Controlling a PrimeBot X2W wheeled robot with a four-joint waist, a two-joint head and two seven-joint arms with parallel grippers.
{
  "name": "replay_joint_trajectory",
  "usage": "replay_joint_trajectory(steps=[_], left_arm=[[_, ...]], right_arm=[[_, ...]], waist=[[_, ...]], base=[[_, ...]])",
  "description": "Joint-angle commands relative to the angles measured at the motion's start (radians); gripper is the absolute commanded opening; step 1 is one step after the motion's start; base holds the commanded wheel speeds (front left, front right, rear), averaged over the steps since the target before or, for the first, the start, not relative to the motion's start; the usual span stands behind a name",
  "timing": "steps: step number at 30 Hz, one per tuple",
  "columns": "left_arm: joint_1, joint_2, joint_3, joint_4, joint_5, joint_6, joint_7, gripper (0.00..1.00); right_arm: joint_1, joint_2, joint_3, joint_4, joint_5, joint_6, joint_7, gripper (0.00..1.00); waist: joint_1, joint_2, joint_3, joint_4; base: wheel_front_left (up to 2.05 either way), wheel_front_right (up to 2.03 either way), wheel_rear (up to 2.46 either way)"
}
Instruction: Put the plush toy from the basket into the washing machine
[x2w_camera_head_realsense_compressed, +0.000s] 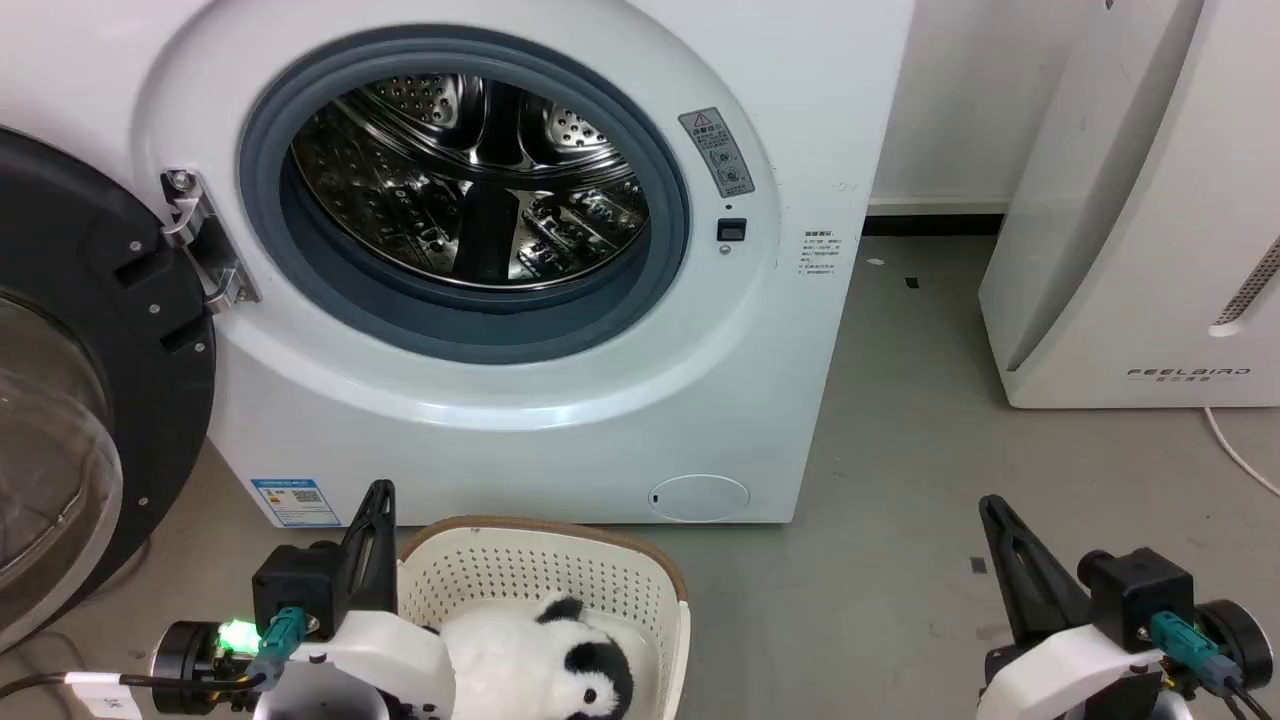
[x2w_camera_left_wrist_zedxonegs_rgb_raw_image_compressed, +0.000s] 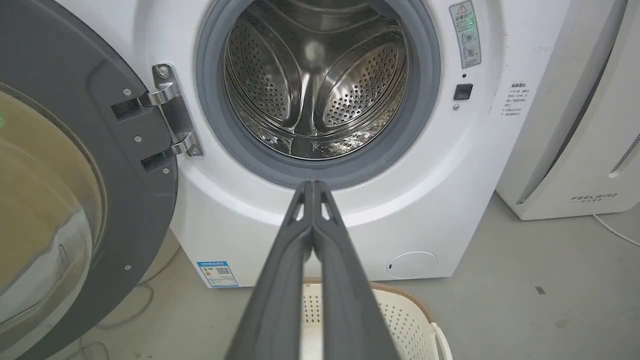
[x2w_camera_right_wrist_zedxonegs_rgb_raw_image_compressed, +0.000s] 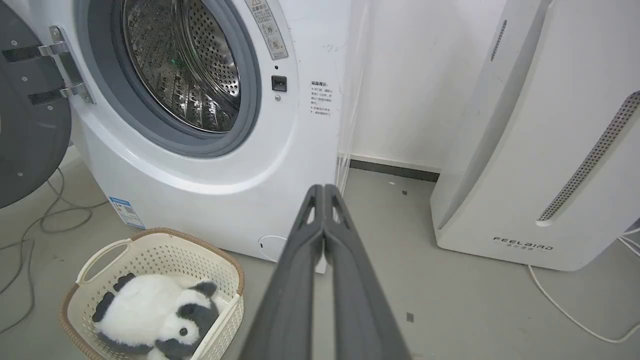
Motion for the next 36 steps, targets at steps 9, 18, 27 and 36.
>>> replay_joint_trajectory(steps=[9,18,27,36], left_arm=[[0.014,0.000,-0.001,-0.004,0.003,-0.004,0.000,0.00],[0.014,0.000,-0.001,-0.004,0.003,-0.004,0.000,0.00],[0.000,0.000,0.000,0.000,0.000,0.000,0.000,1.00],[-0.002,0.000,-0.005,0.006,-0.003,0.010,-0.010,1.00]], right_arm=[[-0.014,0.000,0.000,0.001,-0.008,-0.001,0.001,0.00],[-0.014,0.000,0.000,0.001,-0.008,-0.001,0.001,0.00],[0.000,0.000,0.000,0.000,0.000,0.000,0.000,1.00],[0.001,0.000,-0.008,-0.005,0.016,0.000,-0.010,1.00]], waist=[[0.0000,0.0000,0.000,0.000],[0.0000,0.0000,0.000,0.000],[0.0000,0.0000,0.000,0.000],[0.0000,0.0000,0.002,0.000]], base=[[0.00,0.00,0.00],[0.00,0.00,0.00],[0.00,0.00,0.00],[0.00,0.00,0.00]])
